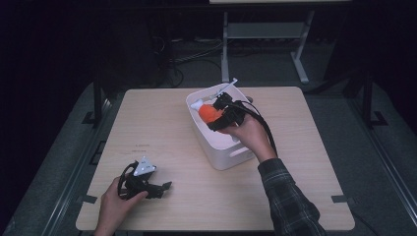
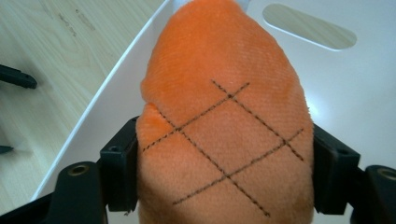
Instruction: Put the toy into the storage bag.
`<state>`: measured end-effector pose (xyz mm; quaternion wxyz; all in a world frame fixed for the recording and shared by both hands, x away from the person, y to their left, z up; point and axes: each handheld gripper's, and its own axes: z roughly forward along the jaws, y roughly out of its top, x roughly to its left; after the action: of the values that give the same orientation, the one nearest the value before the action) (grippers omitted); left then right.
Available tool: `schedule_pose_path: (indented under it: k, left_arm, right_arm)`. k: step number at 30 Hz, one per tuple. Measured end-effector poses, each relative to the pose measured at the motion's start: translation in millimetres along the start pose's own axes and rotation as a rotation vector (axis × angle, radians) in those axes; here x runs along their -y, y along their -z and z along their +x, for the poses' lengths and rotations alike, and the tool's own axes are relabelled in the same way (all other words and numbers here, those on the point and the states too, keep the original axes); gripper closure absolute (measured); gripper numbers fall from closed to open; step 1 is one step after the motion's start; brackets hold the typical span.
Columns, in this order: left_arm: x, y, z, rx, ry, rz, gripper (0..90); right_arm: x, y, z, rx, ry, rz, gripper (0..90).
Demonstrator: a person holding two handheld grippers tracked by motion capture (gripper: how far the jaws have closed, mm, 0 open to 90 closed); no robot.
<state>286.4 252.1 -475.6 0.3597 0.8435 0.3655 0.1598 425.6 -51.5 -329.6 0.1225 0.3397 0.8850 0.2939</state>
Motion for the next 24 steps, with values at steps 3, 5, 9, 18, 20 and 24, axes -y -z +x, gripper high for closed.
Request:
schedule_pose_path:
  k: [3, 5, 9, 18, 20, 24]
  left_arm:
    - [0.0, 0.0, 0.1, 0.0, -0.002, -0.001, 12.7]
    - [0.0, -0.1, 0.2, 0.001, -0.002, -0.001, 12.7]
    - [-0.2, 0.3, 0.4, 0.003, -0.004, 0.003, 12.7]
    - [-0.2, 0.3, 0.3, 0.003, -0.003, 0.004, 12.7]
    - [-0.1, 0.1, 0.2, 0.002, -0.002, 0.001, 12.7]
    - [0.0, 0.0, 0.1, 0.001, -0.002, 0.0, 12.7]
  right_arm:
    - [1.1, 0.0, 1.3, -0.002, -0.005, -0.002, 25.5]
    - [1.3, 0.0, 2.0, -0.002, -0.001, 0.003, 24.3]
    - [2.4, -1.9, 1.4, -0.007, -0.004, 0.005, 21.8]
    - [4.5, -6.8, 3.3, -0.031, 0.006, 0.011, 14.1]
    - [4.2, -5.7, 3.4, -0.032, 0.002, -0.001, 14.1]
    - [4.8, -0.1, 3.0, -0.035, 0.001, -0.018, 14.1]
